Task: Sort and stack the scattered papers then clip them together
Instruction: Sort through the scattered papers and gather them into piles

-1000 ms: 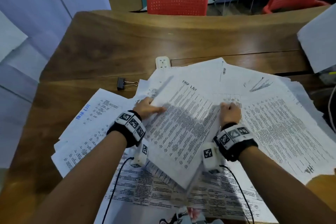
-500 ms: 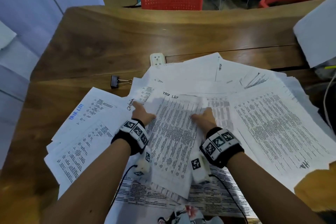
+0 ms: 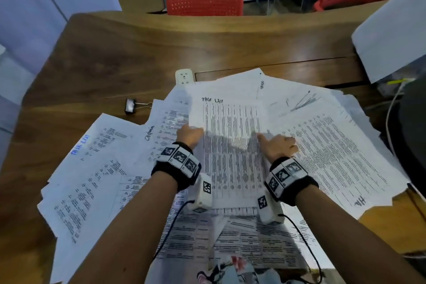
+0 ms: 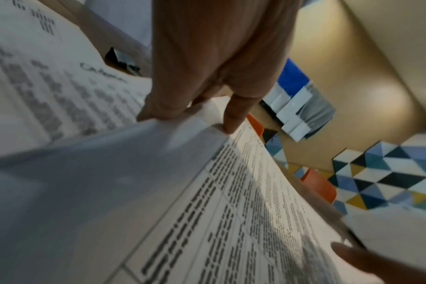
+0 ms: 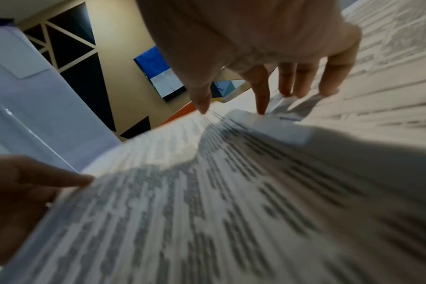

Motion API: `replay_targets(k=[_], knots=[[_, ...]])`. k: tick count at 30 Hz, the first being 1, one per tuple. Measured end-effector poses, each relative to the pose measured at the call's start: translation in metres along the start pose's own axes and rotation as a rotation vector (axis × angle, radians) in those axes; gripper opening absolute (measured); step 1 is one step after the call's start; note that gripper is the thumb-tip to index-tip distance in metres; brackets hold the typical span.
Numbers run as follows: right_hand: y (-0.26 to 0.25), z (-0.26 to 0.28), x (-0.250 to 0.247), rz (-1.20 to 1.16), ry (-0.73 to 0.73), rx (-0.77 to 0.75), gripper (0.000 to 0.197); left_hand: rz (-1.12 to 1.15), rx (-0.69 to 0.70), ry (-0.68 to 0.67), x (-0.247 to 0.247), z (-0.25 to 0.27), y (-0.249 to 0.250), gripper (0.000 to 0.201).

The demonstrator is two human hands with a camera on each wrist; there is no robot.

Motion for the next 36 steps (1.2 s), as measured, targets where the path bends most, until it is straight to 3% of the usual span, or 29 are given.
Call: replay_targets(k=[3, 5, 8, 12, 14, 16, 18, 21, 25, 28, 32, 33, 36], knots=[[-0.004, 0.004, 0.01, -0.075, -0.089, -0.063, 0.062, -0.256, -0.066, 0.033, 0.016, 0.014, -0.015, 0.055], [-0.006, 0.007, 0.008, -0.211, -0.113, -0.083, 0.056, -0.259, -0.081, 0.049, 0.019, 0.018, -0.02, 0.064], [-0.013, 0.016, -0.003, -0.327, -0.129, -0.172, 0.044, -0.067, -0.121, 0.075, 0.021, 0.022, -0.026, 0.065], [-0.043, 0.025, -0.029, -0.223, -0.032, -0.557, 0.008, 0.159, -0.167, 0.138, 0.021, 0.027, -0.029, 0.049], [-0.046, 0.015, -0.054, -0.285, 0.055, -0.627, 0.028, 0.171, -0.108, 0.119, 0.026, 0.029, -0.018, 0.049], [-0.04, -0.003, -0.08, -0.302, 0.117, -0.603, 0.033, 0.178, -0.035, 0.104, 0.032, 0.031, 0.0, 0.053], [-0.03, -0.025, -0.097, -0.266, 0.09, -0.575, 0.036, 0.179, 0.037, 0.095, 0.039, 0.032, 0.018, 0.055], [0.006, -0.073, -0.119, -0.251, 0.118, -0.42, 0.035, 0.141, 0.09, 0.09, 0.047, 0.03, 0.033, 0.056], [0.091, -0.118, -0.124, 0.125, 0.101, -0.081, 0.088, 0.022, 0.137, 0.08, 0.052, 0.024, 0.032, 0.046], [0.119, -0.119, -0.113, 0.065, 0.026, -0.04, 0.104, -0.098, 0.198, 0.076, 0.051, 0.022, 0.022, 0.041], [0.116, -0.112, -0.101, -0.049, -0.012, -0.055, 0.084, -0.176, 0.192, 0.105, 0.042, 0.022, 0.009, 0.038], [0.112, -0.11, -0.097, -0.033, -0.03, -0.079, 0.07, -0.182, 0.173, 0.116, 0.039, 0.023, 0.007, 0.038], [0.087, -0.098, -0.102, -0.003, 0.03, -0.208, 0.004, -0.203, 0.156, 0.128, 0.034, 0.022, -0.001, 0.034]])
Point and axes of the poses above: each hand's wrist, its own z-axis away from the middle knuckle, its own x-axis out of the palm, y = z × x, the point moved 8 cm from there along -z, towards the middle knuckle, and after that the axes turned 11 degrees about y, right-handed, at the moved point
